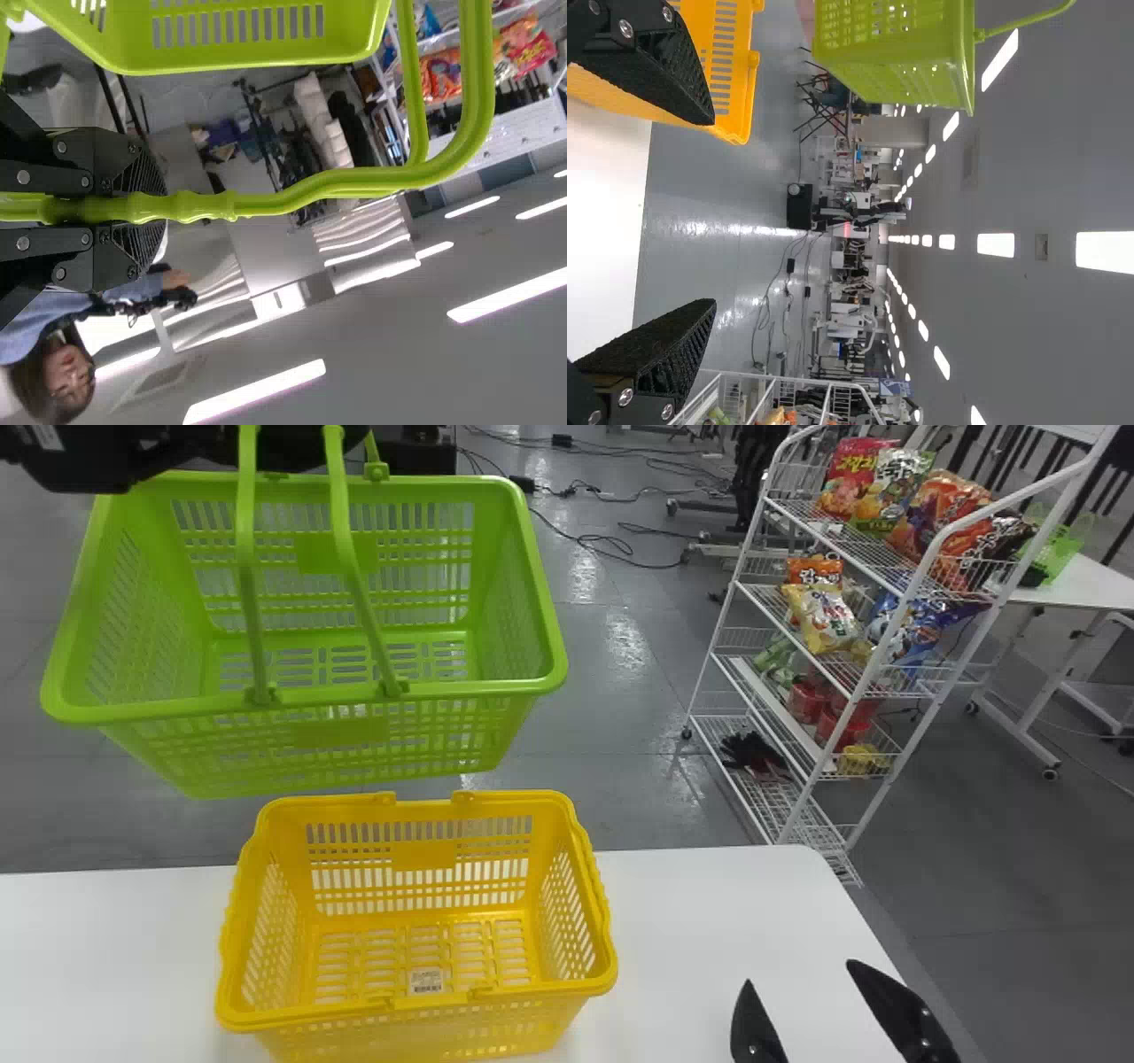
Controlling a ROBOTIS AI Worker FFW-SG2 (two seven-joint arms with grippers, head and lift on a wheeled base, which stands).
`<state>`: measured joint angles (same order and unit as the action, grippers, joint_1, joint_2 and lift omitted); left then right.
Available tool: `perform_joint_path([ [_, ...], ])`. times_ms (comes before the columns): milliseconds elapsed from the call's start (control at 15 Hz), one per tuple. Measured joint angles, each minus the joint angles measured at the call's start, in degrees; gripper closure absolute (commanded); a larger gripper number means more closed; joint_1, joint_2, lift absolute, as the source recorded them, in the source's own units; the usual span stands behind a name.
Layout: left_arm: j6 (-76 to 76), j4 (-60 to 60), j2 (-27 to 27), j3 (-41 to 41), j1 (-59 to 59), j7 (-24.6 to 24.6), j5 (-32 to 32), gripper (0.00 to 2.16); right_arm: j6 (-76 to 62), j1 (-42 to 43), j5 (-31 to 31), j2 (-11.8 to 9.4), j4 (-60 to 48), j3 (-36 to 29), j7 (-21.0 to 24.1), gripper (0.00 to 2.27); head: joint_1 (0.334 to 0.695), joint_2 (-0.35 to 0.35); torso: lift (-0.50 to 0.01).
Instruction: Grasp handle with right gripper to insert into left gripper then lift and swing left to center
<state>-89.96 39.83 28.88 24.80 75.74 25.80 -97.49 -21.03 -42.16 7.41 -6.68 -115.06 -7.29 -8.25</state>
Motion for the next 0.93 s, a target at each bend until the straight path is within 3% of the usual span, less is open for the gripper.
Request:
perform_joint_path([
  [400, 0.0, 3.3, 17.0, 4.7, 0.1, 2.9, -0.9, 2.12, -0.8, -0.3, 0.8, -0.1, 0.4, -1.2, -0.1, 0.07, 0.587, -0.042, -0.093],
  [600, 0.0, 6.2, 27.0, 4.5, -2.7, 3.0, -4.8, 2.12, -0.8, -0.4, 1.3, -0.4, 0.5, -1.6, -0.1, 0.07, 0.600, 0.055, -0.093],
  [800, 0.0, 11.0, 34.8, -2.8, -12.2, 3.2, -7.6, 2.12, -1.3, -0.4, 2.0, -0.6, 0.5, -2.1, -0.1, 0.07, 0.621, 0.127, -0.093],
  [933, 0.0, 14.0, 38.2, -12.5, -23.2, 3.6, -8.5, 2.12, -1.5, -0.5, 2.3, -0.7, 0.6, -2.3, -0.4, 0.07, 0.637, 0.156, -0.093],
])
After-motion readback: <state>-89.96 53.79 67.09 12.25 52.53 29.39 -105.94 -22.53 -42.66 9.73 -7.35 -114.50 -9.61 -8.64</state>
